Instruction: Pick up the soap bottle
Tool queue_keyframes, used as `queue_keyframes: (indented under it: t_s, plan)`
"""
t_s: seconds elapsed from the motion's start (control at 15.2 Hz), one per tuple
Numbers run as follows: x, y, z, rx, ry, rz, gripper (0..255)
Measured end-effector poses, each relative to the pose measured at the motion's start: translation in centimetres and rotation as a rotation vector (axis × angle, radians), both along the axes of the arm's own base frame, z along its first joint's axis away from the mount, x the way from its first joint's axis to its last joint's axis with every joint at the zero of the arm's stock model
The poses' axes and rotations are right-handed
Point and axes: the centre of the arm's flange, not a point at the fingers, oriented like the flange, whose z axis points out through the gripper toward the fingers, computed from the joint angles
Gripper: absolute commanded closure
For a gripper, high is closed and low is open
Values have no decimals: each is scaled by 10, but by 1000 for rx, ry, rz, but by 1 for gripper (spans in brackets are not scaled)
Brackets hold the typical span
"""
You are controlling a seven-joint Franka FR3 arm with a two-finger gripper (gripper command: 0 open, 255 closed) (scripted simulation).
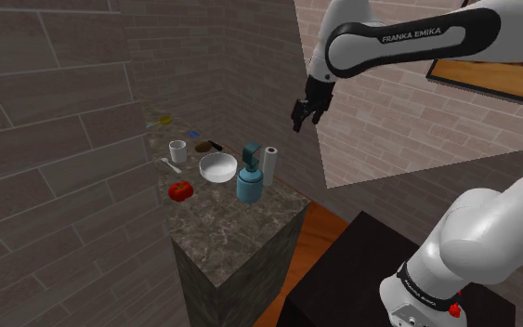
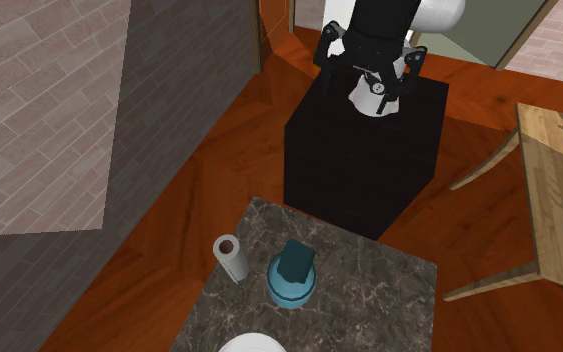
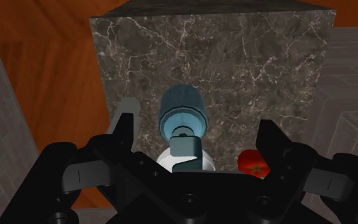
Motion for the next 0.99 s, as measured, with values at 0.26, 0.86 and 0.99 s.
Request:
queue_keyframes:
  t_s: [0.26,0.86,0.99]
  plan:
    - [44,0,-32,-6,11,-6,0]
    - [141,8,-106,-19,39,-19,0]
    - [160,9,-120,-22,45,-22,0]
